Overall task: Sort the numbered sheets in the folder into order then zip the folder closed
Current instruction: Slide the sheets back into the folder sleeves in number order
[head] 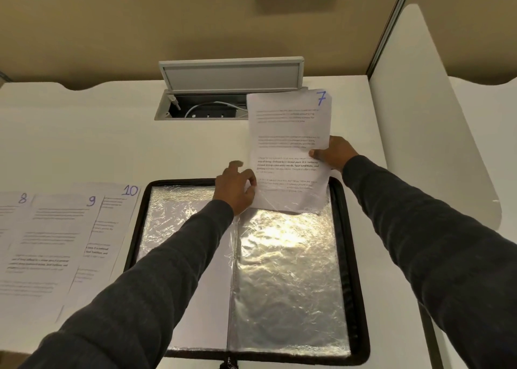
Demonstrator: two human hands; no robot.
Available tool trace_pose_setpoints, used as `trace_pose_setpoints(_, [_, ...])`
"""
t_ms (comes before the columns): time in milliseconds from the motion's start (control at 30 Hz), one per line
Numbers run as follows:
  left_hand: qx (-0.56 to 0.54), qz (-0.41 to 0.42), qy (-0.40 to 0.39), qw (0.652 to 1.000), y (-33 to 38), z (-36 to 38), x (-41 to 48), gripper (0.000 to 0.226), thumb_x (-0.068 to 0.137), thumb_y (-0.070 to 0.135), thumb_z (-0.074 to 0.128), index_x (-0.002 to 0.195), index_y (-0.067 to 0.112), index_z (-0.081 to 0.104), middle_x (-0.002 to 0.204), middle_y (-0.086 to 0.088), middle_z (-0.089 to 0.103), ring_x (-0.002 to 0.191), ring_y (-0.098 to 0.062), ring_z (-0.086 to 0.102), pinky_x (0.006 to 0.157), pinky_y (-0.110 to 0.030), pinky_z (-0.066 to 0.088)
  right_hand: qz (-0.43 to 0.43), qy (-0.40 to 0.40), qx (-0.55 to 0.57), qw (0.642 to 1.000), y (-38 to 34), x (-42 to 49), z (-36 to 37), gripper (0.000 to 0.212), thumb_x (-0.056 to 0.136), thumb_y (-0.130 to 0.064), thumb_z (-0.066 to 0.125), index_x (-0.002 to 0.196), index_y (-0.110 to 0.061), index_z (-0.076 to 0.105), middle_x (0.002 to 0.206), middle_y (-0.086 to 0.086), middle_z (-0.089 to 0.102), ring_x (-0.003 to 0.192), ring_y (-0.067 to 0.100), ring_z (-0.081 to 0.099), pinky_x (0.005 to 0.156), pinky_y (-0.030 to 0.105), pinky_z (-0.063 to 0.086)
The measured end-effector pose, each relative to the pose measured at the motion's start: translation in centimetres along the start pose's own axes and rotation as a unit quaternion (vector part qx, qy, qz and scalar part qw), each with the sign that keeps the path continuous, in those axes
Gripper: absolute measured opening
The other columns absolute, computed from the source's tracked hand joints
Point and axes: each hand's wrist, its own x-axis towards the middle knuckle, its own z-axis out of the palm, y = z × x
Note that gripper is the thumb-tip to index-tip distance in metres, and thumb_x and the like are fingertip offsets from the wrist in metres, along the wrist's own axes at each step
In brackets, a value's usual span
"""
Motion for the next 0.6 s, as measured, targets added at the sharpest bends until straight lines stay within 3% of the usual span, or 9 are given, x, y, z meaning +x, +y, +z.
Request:
trace_pose_setpoints(67, [0.023, 0.018, 0.014, 0.999, 0.0, 0.3, -0.1, 0.01, 0.082, 0.021, 0.067, 0.092, 0.019, 0.065, 0.147, -0.01, 0.041, 0.123, -0.031, 0.048, 0.103, -0.045, 0.035, -0.004, -0.034, -0.031, 0.999, -0.2, 0.1, 0.3, 0.044, 0.095, -0.019, 0.068, 0.136, -0.01, 0.057, 0.134, 0.013, 0.062, 0.117, 0.03, 0.061, 0.092, 0.035, 0.05])
trace_pose_setpoints(167, [0.034, 0.031, 0.029, 0.999, 0.2, 0.7, -0.1, 0.013, 0.082, 0.02, 0.066, 0.094, 0.016, 0.065, 0.151, -0.013, 0.038, 0.129, -0.035, 0.043, 0.104, -0.045, 0.031, 0.01, -0.093, -0.082, 0.992, -0.5, 0.0, 0.9, 0.043, 0.094, -0.024, 0.069, 0.134, -0.012, 0.058, 0.128, 0.01, 0.065, 0.107, 0.027, 0.063, 0.088, 0.036, 0.053])
trace_pose_setpoints(333, [0.047, 0.006, 0.016, 0.999, 0.7, 0.8, 0.5, 0.021, 0.085, 0.027, 0.065, 0.104, 0.019, 0.061, 0.152, -0.01, 0.035, 0.13, -0.032, 0.04, 0.107, -0.043, 0.029, 0.061, -0.168, -0.109, 0.978, -0.2, -0.6, 1.1, 0.038, 0.089, -0.025, 0.075, 0.122, -0.016, 0.061, 0.125, 0.009, 0.067, 0.111, 0.03, 0.064, 0.103, 0.047, 0.051])
trace_pose_setpoints(467, [0.043, -0.005, 0.02, 0.999, 1.7, 0.2, 2.4, 0.065, 0.087, 0.039, 0.063, 0.144, 0.021, 0.035, 0.16, -0.012, 0.019, 0.143, -0.031, 0.026, 0.115, -0.047, 0.022, 0.046, -0.153, -0.096, 0.982, 0.3, -1.1, 1.1, 0.044, 0.091, -0.028, 0.073, 0.13, -0.013, 0.06, 0.129, 0.009, 0.066, 0.115, 0.032, 0.062, 0.107, 0.046, 0.047])
trace_pose_setpoints(600, [0.053, 0.013, 0.027, 0.998, 4.1, -1.1, 6.3, 0.085, 0.091, 0.046, 0.059, 0.156, 0.021, 0.009, 0.164, -0.008, 0.006, 0.15, -0.03, 0.01, 0.121, -0.05, 0.012, 0.031, -0.157, -0.079, 0.984, 1.1, -2.3, 1.1, 0.04, 0.092, -0.029, 0.072, 0.128, -0.014, 0.063, 0.125, 0.007, 0.068, 0.109, 0.029, 0.066, 0.101, 0.042, 0.051])
